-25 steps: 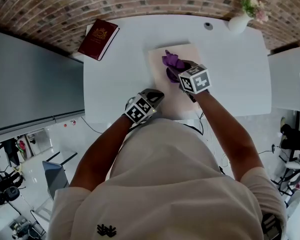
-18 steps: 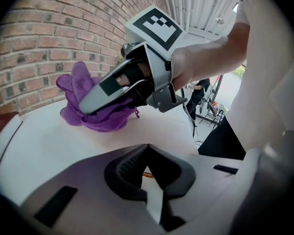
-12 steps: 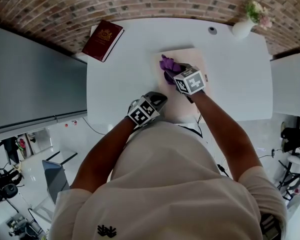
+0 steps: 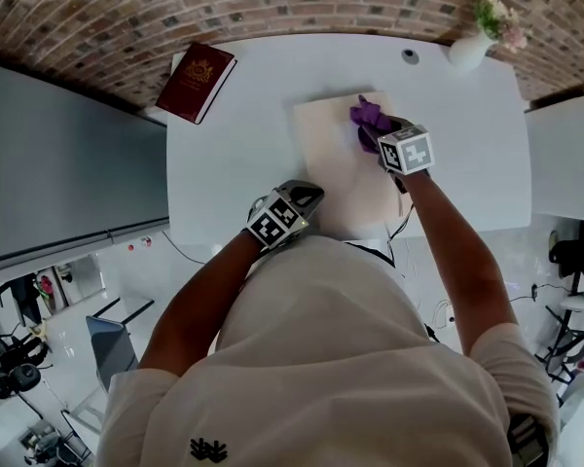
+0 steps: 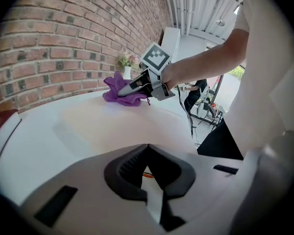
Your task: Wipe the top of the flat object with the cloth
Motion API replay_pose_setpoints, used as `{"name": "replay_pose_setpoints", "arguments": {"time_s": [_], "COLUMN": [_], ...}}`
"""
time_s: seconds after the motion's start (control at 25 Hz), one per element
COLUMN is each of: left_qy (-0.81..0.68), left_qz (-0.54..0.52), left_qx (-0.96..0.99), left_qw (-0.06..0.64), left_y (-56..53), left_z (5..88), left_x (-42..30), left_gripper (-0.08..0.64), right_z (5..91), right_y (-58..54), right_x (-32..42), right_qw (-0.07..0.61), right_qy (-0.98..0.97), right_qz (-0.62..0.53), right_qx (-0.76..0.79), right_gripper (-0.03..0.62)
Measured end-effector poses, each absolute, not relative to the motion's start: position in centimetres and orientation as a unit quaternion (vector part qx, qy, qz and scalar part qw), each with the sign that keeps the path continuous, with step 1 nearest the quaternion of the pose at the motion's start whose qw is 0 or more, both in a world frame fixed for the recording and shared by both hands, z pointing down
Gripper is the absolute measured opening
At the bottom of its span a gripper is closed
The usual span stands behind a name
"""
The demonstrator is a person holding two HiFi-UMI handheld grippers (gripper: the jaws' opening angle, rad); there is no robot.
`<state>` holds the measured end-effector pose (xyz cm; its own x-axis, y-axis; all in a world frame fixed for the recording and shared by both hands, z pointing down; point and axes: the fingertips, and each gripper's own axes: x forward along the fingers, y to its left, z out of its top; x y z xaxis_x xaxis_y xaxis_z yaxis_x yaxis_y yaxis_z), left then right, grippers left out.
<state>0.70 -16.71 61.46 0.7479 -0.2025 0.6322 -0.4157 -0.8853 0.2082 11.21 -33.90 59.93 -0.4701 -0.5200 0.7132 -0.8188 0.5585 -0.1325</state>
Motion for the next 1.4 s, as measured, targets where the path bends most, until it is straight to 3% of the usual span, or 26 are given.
{"name": "replay_pose_setpoints", "arguments": {"time_s": [0.32,0.56,1.04,1.4], "left_qy": [-0.168,-0.163,-0.157,-0.159], "left_qz": [0.311,0.315,0.318,0.319], "left_qx": [0.919,0.919,0.919,0.918], "left_qw": [0.174,0.173,0.172,0.173], "left_y": [-16.7,-16.6,-16.7,-16.8], "left_z": [61.5,61.5,61.4,61.4], "left_x": [0.8,0.8,0.8,0.8], "left_gripper": [0.025,0.025,0.025,0.025], "right_z": [60.2,59.5,56.7,57.9], "right_y": [-35.5,-35.5,-34.0,-33.1], "right_x": [17.0,17.0,4.4,-4.3], "right_qw": [0.324,0.319,0.292,0.315], "right_qy": [-0.794,-0.793,-0.854,-0.878], "right_qz": [0.237,0.238,0.225,0.21], "right_qx": [0.455,0.461,0.366,0.294], "right_gripper": [0.126,0.126,0.126,0.126]}}
